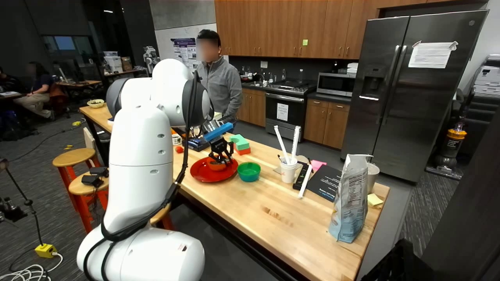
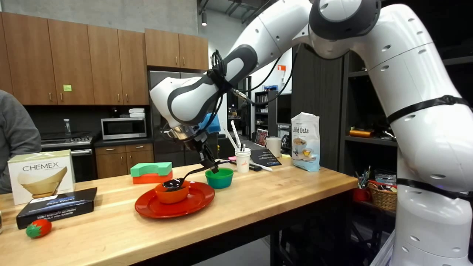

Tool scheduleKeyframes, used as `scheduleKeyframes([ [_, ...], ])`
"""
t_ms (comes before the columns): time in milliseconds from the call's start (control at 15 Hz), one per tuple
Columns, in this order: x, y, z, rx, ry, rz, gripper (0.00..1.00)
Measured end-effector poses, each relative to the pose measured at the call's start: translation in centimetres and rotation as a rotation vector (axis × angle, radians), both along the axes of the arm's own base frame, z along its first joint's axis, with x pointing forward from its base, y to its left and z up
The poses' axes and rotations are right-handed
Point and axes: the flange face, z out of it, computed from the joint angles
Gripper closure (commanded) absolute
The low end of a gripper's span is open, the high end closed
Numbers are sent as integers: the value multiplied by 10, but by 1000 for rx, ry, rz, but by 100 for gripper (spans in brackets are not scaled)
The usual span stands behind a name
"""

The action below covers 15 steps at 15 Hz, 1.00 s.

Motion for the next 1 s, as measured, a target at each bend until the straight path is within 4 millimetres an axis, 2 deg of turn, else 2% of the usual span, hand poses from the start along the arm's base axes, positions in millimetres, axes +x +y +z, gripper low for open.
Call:
scheduleKeyframes([
  [467,-17,14,-2,-226,-18,103,94],
  [1000,-11,27,-13,-346,-95,235,94],
])
